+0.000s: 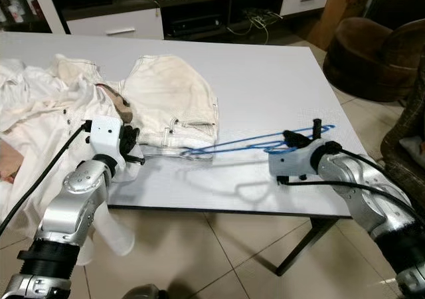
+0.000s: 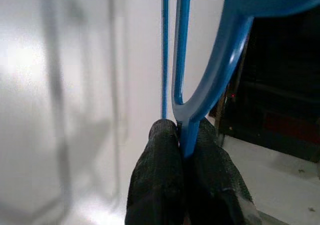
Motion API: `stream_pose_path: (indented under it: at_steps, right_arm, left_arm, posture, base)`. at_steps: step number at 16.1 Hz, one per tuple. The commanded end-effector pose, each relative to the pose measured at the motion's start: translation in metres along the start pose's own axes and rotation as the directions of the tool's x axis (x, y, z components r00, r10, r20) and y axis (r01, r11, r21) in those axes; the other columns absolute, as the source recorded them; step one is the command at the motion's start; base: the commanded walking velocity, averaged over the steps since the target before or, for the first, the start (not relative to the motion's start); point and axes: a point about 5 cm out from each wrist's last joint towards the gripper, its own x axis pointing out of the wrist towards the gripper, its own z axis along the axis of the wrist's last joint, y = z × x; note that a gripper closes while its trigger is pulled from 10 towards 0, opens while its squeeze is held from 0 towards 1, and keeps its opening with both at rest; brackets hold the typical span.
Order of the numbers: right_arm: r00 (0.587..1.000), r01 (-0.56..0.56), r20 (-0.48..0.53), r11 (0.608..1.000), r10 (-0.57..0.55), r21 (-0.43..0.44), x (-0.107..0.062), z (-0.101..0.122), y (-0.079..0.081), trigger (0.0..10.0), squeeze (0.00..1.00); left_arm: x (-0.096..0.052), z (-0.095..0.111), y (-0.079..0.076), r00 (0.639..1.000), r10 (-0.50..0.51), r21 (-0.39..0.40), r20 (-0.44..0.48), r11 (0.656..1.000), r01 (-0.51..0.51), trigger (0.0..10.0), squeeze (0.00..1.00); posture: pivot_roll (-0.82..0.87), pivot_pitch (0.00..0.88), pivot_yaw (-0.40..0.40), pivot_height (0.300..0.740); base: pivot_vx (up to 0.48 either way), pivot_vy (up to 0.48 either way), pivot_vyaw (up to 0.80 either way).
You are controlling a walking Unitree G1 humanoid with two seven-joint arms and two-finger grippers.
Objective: Hang hanger
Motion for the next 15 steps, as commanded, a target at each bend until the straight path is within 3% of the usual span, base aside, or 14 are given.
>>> stream_pose_path:
  at_steps: [1, 5, 10, 13, 15]
  right_arm:
    - [1.000, 0.007, 0.015, 1.000, -0.008, 0.029, -0.007, 0.001, -0.009, 10.0, 0.00]
    - [1.000, 0.011, 0.008, 0.999, -0.012, 0.047, -0.011, 0.007, -0.011, 10.0, 0.00]
    - [0.998, -0.066, 0.021, 0.996, 0.065, 0.052, -0.009, 0.022, 0.006, 10.0, 0.00]
    - [0.997, -0.077, 0.020, 0.996, 0.076, 0.049, -0.008, 0.024, 0.008, 10.0, 0.00]
    - [0.996, -0.081, -0.026, 0.994, 0.083, 0.068, -0.004, 0.023, 0.012, 10.0, 0.00]
  left_arm:
    - [0.002, 0.000, 0.001, 1.000, 0.000, 0.010, 0.000, 1.000, 0.000, 10.0, 0.00]
    - [0.004, 0.002, -0.003, 1.000, -0.016, 0.014, 0.002, 1.000, 0.016, 10.0, 0.00]
    - [0.005, 0.002, -0.005, 1.000, -0.022, 0.011, 0.004, 1.000, 0.022, 10.0, 0.00]
    - [0.005, 0.001, -0.005, 1.000, -0.019, 0.012, 0.004, 1.000, 0.019, 10.0, 0.00]
    - [0.005, 0.001, -0.004, 1.000, -0.016, 0.012, 0.006, 1.000, 0.016, 10.0, 0.00]
  posture:
    - [0.11, 0.000, 0.017, 0.740]
    - [0.10, 0.000, 0.020, 0.740]
    - [0.10, 0.000, 0.015, 0.740]
    - [0.10, 0.000, 0.015, 0.740]
    - [0.10, 0.000, 0.015, 0.740]
  base:
    - [0.000, 0.000, 0.00]
    - [0.000, 0.000, 0.00]
    - [0.000, 0.000, 0.00]
    - [0.000, 0.000, 0.00]
    - [0.000, 0.000, 0.00]
